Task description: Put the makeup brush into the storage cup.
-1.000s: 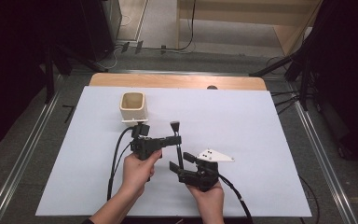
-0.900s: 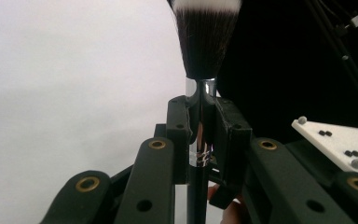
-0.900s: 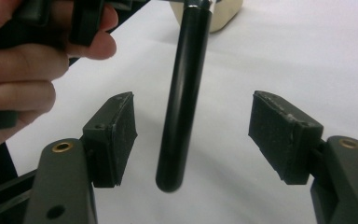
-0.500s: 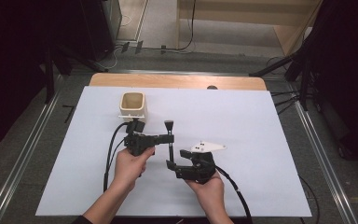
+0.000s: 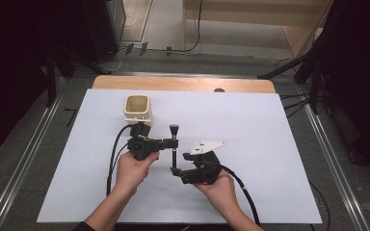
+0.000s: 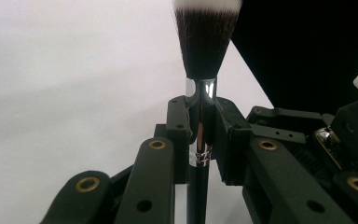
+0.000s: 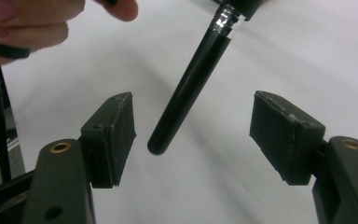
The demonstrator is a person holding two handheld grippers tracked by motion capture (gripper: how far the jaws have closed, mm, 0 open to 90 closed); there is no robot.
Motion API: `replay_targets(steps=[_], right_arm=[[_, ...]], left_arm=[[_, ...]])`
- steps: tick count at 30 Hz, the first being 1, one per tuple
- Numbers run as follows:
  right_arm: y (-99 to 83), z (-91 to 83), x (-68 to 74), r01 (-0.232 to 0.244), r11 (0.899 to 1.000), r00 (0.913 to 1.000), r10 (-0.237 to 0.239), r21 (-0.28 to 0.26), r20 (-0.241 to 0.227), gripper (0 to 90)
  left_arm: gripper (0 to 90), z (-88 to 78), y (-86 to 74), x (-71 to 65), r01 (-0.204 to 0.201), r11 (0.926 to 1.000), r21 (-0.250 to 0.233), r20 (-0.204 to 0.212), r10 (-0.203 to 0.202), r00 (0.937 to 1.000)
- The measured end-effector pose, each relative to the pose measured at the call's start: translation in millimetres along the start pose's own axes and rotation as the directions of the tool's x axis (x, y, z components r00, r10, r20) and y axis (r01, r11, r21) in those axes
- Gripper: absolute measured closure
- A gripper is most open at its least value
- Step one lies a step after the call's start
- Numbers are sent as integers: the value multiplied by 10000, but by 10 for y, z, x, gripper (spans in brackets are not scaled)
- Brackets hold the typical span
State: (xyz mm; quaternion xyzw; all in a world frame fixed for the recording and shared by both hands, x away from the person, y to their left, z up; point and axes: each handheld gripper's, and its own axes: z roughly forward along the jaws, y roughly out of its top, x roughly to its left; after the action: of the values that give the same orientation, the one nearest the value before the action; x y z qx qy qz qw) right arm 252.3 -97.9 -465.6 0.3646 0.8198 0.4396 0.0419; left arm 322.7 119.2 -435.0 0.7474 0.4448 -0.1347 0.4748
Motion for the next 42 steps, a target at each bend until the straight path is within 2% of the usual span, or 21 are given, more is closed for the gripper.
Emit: replay_targets(steps=[4,6,7,8,11,12,15,18,21,25,26,28,34,38,42], right_arm=[[-2,-28,-24,557,9984,9978,-560,-109,-366,321],[-2,-43,-47,571,9984,9966,-572,-27,-596,317],[-4,-44,-71,606,9981,9942,-600,46,-887,306],[-4,-45,-78,598,9981,9936,-583,124,-970,300],[-16,-63,-102,1124,9931,9895,-1087,346,-950,300],[-23,-66,-112,1158,9925,9888,-1116,387,-987,302],[-30,-70,-165,738,9970,9850,-690,244,-1583,312],[-16,-88,-164,999,9947,9840,-953,236,-1504,309],[-9,-117,-178,982,9949,9824,-933,225,-1620,299],[-11,-138,-197,1075,9939,9839,-1025,260,-1464,272],[-14,-141,-198,978,9947,9860,-927,305,-1387,259],[-24,-170,-200,1009,9947,9875,-978,186,-1239,248],[-39,-263,-257,985,9950,9878,-960,147,-1229,247],[-65,-316,-286,1217,9923,9862,-1184,223,-1154,247],[-106,-395,-322,1213,9924,9872,-1186,194,-1067,243]], left_arm=[[783,-5,9,-3,-88,9999,143,2,88,10000],[784,-5,16,-9,-221,9994,265,-59,222,9997],[783,-8,18,-10,-289,9991,311,-97,292,9995],[783,-10,21,-10,-337,9986,414,-82,340,9994],[783,-9,17,-15,-410,9981,460,-92,415,9991],[783,-8,15,-19,-433,9981,437,-74,436,9990],[783,0,15,-33,-541,9973,499,-61,545,9985],[783,9,12,-43,-671,9959,612,-93,678,9977],[783,9,12,-49,-739,9952,640,-101,746,9972],[782,-9,13,-52,-729,9961,488,-129,736,9972],[783,-23,17,-48,-741,9962,458,-85,745,9972],[783,-33,21,-48,-723,9965,426,-14,725,9974],[783,-32,22,-53,-812,9954,511,-107,818,9966],[783,-39,24,-58,-876,9947,536,-162,886,9959],[783,-50,23,-52,-713,9965,440,115,709,9974]])
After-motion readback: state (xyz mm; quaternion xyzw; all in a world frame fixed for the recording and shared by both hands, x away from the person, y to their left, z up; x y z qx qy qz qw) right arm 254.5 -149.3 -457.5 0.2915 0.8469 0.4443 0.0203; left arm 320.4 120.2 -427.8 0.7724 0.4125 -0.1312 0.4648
